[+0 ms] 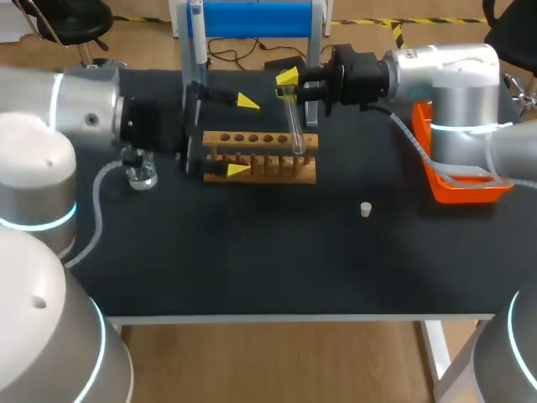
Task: Invert the test tube, pick up the pipette, mount the tip to pipette, aspirate from beaker and dispense into the tube, eject the tip, return the pipette, and cap with the stopper.
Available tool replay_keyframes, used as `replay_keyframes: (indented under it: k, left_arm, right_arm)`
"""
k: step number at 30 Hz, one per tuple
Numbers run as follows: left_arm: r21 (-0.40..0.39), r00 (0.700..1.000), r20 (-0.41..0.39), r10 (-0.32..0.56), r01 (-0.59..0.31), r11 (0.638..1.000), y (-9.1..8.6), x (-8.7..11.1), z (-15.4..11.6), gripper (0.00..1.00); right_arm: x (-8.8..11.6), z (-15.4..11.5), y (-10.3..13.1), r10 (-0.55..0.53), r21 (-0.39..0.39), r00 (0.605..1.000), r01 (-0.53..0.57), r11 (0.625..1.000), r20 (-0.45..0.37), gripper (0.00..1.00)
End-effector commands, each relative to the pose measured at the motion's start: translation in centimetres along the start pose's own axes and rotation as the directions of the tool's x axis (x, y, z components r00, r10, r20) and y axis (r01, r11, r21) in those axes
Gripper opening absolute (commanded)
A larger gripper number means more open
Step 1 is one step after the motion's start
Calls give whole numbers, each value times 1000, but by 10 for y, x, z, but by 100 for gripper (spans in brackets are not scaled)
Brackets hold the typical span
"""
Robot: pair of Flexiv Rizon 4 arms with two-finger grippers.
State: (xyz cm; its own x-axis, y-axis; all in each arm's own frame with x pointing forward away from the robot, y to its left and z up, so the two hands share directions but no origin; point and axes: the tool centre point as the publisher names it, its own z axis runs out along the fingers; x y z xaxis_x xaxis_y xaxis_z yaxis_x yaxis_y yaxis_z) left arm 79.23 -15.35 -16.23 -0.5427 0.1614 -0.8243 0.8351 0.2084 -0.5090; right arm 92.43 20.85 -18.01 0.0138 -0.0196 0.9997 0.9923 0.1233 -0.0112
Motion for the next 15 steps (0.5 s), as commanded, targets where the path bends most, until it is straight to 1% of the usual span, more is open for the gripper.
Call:
replay_keyframes:
  k: [1, 11, 12, 13, 15]
  left_arm:
    - [-171, 961, 83, 264, -247, 954, -5, 6, 2, 100]
    - [-171, 961, 83, 264, -247, 954, -5, 6, 2, 100]
    - [-192, 950, 42, 310, -297, 935, -7, 3, 7, 100]
    - [-205, 940, 30, 339, -327, 923, -7, 2, 13, 100]
    - [-217, 904, 50, 424, -404, 889, -7, 1, 25, 100]
  right_arm:
    - [1, -1, -1, 0, 0, 1000, 0, 1000, 3, 0]
    - [1, -1, -1, 0, 0, 1000, 0, 1000, 3, 0]
    - [1, -1, -1, 0, 0, 1000, 0, 1000, 3, 0]
    - [1, -1, -1, 0, 0, 1000, 0, 1000, 3, 0]
    - [1, -1, -1, 0, 0, 1000, 0, 1000, 3, 0]
